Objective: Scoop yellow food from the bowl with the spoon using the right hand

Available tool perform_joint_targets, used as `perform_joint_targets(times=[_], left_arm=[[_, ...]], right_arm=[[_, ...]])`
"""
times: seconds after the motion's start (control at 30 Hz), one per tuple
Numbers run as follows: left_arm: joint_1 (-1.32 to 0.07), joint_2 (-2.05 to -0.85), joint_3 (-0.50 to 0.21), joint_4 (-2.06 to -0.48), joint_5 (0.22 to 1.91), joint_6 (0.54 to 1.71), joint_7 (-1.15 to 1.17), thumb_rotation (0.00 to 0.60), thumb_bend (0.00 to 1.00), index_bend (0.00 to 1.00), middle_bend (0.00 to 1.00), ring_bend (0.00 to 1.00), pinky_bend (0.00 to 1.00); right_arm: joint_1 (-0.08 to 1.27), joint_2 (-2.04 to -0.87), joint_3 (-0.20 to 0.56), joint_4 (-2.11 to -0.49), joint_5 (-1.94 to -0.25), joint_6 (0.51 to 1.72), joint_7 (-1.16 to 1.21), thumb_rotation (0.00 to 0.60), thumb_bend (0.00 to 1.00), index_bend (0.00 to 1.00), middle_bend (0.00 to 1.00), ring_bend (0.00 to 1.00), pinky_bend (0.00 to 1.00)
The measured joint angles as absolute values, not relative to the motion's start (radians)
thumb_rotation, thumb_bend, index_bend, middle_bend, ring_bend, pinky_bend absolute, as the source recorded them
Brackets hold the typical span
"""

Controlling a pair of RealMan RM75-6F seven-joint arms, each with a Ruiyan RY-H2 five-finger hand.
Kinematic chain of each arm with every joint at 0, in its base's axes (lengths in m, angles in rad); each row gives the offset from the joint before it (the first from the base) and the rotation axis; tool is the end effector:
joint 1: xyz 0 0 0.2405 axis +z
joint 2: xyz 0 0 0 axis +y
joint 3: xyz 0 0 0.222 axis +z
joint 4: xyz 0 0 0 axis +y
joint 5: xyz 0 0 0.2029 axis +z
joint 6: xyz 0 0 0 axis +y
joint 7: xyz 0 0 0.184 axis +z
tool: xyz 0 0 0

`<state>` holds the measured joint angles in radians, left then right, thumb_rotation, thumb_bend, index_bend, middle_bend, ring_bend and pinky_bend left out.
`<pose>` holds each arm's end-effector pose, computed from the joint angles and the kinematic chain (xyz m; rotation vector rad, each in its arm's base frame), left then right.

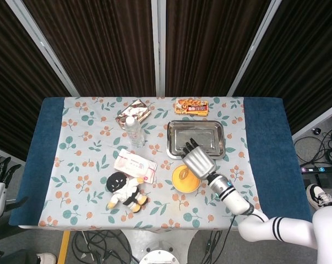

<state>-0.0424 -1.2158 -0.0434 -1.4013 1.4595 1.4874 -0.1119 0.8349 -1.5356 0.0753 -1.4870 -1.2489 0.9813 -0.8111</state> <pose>-0.3238 0.2051 0.1466 -1.3081 -0.9413 -0.8530 -0.0812 -0.3389 -0.0372 2.1113 -0.2113 0.6854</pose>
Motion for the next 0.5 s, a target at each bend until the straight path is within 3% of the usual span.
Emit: perform_joint_targets(times=[0.5], left_arm=[[-0.032, -1.209, -0.038, -1.421, 1.462, 1.498, -0.101, 0.6, 0.0, 0.22, 0.11, 0.09, 0.12]], right_arm=[[0.896, -1.471, -0.016, -1.449, -1.412, 0.921, -1.065, 0.6, 0.4, 0.67, 0.36, 0.22, 0.12]])
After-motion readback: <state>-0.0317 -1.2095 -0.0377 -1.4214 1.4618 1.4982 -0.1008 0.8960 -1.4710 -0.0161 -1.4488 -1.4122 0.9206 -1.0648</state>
